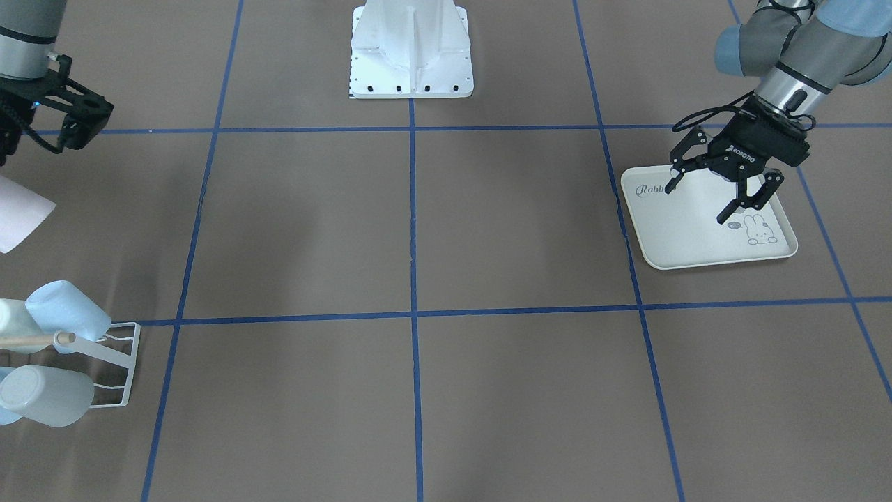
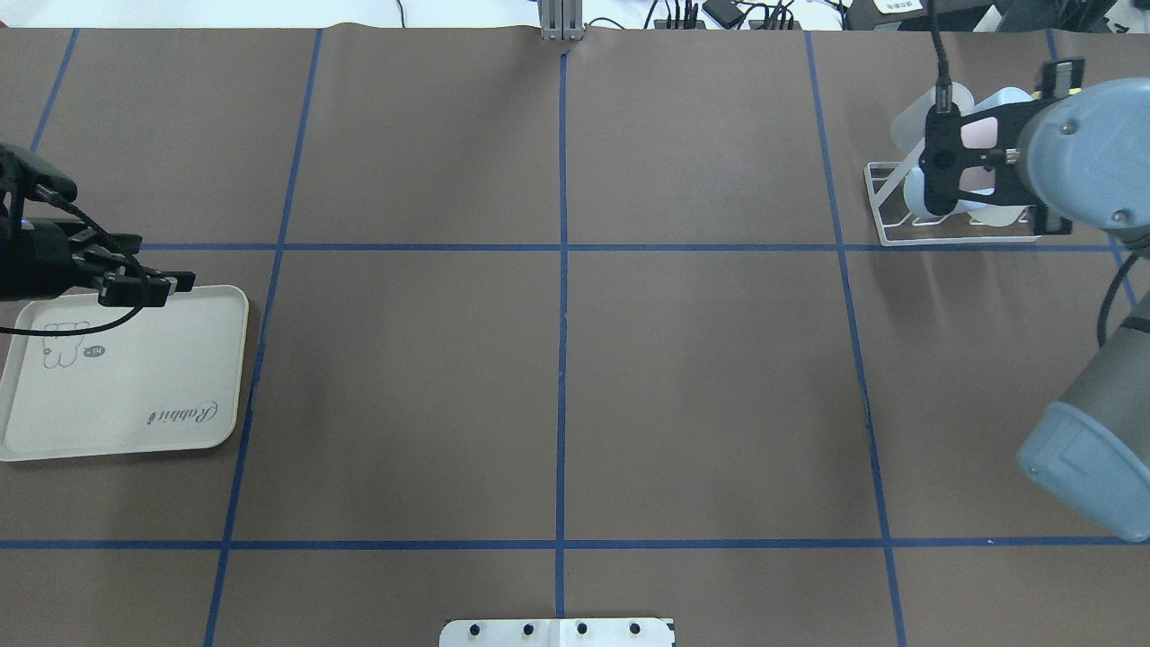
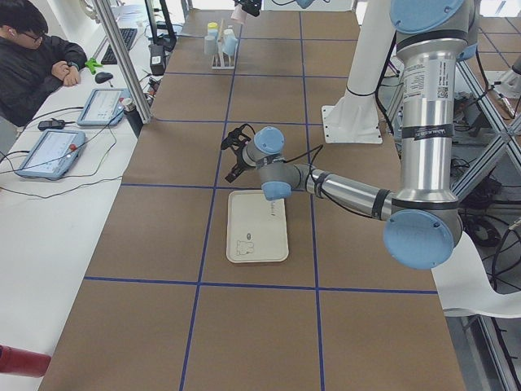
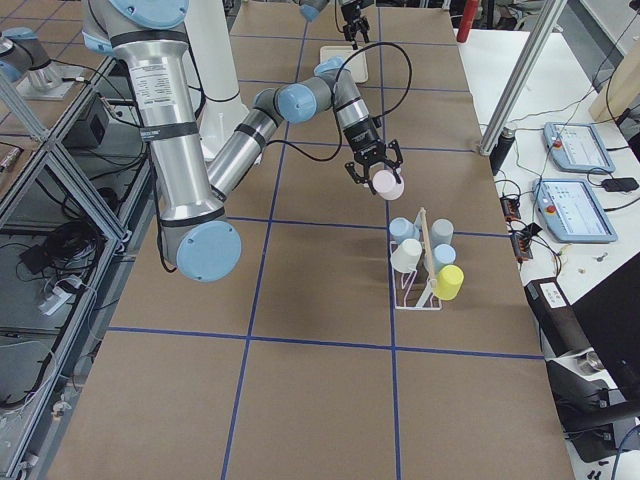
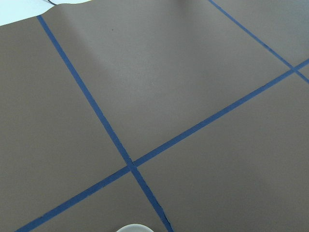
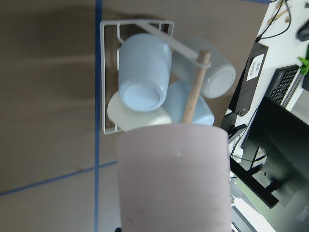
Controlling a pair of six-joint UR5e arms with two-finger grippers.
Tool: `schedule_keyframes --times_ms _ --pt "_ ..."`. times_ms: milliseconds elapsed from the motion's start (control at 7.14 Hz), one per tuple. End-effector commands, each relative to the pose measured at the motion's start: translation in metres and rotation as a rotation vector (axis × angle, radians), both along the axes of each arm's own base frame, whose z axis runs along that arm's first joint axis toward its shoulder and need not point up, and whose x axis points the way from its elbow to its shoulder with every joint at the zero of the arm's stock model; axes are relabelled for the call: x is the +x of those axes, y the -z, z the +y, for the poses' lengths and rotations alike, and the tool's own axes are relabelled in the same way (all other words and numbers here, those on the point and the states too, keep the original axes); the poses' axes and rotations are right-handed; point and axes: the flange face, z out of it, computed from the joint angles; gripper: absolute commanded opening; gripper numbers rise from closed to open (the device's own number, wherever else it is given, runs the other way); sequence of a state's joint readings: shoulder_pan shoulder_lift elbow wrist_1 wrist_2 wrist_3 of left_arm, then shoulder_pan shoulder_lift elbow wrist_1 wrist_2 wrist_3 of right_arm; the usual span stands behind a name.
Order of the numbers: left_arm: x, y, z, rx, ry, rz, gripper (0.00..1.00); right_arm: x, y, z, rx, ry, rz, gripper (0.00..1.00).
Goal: Transfer IKEA cup to right arm and place on rack
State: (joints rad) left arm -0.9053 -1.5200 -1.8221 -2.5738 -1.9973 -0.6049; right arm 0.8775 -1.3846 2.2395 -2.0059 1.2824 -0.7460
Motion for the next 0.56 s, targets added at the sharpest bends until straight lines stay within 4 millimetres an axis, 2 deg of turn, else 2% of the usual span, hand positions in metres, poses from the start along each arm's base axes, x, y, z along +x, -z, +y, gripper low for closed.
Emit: schedule_keyframes --times_ms 0,280,420 --pt "0.001 0.001 0.0 0.0 -0.001 0.002 1.0 0.035 -0.05 0.004 -0.048 0.097 0.215 0.0" --pt "0.002 0.0 0.0 -0.003 -0.002 0.002 1.0 0.028 -0.085 -0.015 -0.085 0.096 0.288 0.0" --pt "0.003 0.0 0.0 -0.003 -0.003 0.002 1.0 0.024 -0.107 -0.032 -0.057 0.092 0.284 0.0"
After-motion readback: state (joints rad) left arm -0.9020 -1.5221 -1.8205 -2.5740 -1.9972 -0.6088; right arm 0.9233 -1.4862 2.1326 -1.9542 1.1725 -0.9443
